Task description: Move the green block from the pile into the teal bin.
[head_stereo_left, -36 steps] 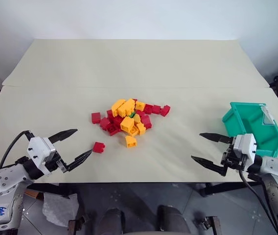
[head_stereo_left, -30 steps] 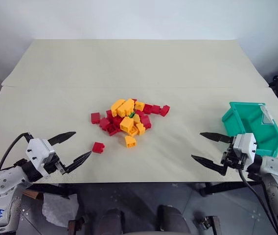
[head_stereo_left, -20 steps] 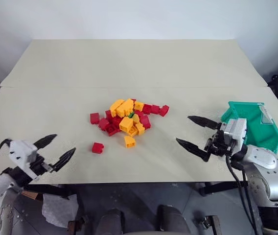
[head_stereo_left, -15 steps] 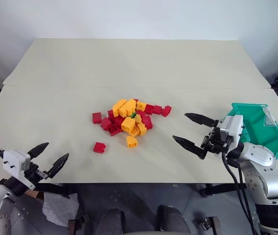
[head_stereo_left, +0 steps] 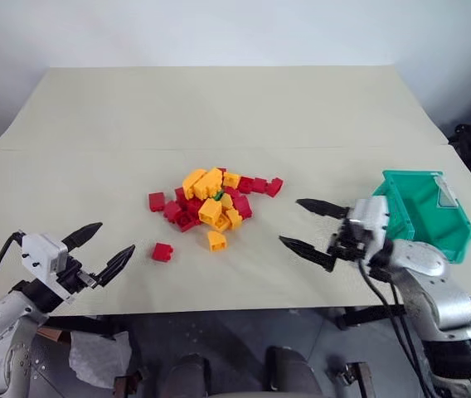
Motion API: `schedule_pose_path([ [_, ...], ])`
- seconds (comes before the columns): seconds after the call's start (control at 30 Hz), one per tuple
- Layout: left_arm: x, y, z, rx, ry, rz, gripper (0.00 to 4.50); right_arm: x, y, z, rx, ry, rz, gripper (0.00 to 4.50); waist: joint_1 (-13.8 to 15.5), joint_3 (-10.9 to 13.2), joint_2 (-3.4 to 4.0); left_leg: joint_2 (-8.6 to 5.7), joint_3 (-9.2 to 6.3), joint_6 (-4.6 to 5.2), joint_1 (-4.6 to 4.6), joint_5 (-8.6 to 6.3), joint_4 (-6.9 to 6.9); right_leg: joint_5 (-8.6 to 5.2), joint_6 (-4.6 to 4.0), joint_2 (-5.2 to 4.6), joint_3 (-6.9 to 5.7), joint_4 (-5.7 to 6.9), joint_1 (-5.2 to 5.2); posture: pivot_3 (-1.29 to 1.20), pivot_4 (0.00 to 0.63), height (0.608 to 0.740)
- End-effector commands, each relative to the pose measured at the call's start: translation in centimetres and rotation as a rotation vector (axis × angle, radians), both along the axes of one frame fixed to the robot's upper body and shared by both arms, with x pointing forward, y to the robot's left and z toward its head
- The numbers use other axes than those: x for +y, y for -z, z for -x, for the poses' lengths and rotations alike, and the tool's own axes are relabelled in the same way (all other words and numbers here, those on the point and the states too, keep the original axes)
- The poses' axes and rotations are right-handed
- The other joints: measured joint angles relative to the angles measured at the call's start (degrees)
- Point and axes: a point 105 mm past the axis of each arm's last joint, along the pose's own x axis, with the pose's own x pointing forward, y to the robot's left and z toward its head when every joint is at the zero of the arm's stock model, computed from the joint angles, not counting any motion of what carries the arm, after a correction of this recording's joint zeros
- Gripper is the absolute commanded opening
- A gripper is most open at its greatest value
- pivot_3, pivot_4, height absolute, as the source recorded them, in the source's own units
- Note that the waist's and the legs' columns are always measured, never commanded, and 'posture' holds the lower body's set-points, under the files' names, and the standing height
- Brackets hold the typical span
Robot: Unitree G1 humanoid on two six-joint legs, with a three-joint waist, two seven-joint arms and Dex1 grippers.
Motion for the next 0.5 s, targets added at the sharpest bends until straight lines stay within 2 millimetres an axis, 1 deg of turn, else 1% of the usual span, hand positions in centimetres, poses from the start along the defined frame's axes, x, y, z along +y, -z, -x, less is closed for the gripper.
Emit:
schedule_pose_path([
  [0.03,-1.2,-1.1,0.6,-0.026,0.078,0.001,4.5,2.2,0.0,-0.5,-0.005,-0.052,0.033,3.28,-0.1,0.0,0.01,0.0,-0.01,0.0,0.0,0.0,0.0,0.0,0.0,0.0,0.0,0.01,-0.01,0.0,0.15,0.74],
  [0.13,-1.7,-0.8,0.9,-0.017,0.11,-0.01,4.5,5.0,0.7,-1.7,0.042,-0.092,0.078,2.22,-0.4,0.0,0.01,-0.01,-0.08,0.0,-0.02,-0.03,-0.01,0.0,0.0,-0.01,0.0,0.0,-0.03,0.0,0.15,0.74],
  [0.2,-2.0,-0.8,1.1,-0.018,0.125,0.001,4.5,6.6,0.8,-2.6,0.027,-0.104,0.104,1.63,-0.6,0.0,0.02,0.0,-0.08,-0.01,-0.01,-0.04,0.0,0.0,0.0,-0.01,-0.01,0.0,-0.04,0.0,0.15,0.74],
  [0.3,-2.4,-1.0,1.3,-0.024,0.136,0.002,4.5,8.6,0.0,-4.6,-0.001,-0.061,0.088,0.58,-0.6,0.0,0.03,0.02,-0.09,-0.03,-0.02,-0.05,-0.03,0.0,-0.01,0.0,-0.02,0.05,-0.1,0.0,0.15,0.74],
  [0.33,-2.5,-1.1,1.3,-0.034,0.141,-0.002,4.5,9.5,-0.2,-5.2,-0.009,-0.064,0.102,0.15,-0.7,0.0,0.04,0.01,-0.08,-0.03,-0.03,-0.05,-0.03,0.0,-0.01,0.0,-0.02,0.06,-0.11,0.0,0.15,0.74],
  [0.37,-2.7,-1.2,1.3,-0.041,0.145,-0.004,4.5,10.1,-0.2,-5.5,-0.014,-0.069,0.116,0.01,-0.7,0.0,0.04,0.02,-0.09,-0.04,-0.03,-0.05,-0.02,0.0,-0.01,0.0,-0.02,0.06,-0.11,0.0,0.15,0.74],
  [0.5,-3.3,-1.2,1.4,-0.048,0.159,0.014,4.5,12.8,-0.9,-7.0,-0.008,-0.07,0.137,0.01,-0.8,0.0,0.05,0.02,-0.11,-0.05,-0.03,-0.06,-0.02,0.0,-0.01,0.0,-0.04,0.11,-0.14,0.0,0.15,0.74],
])
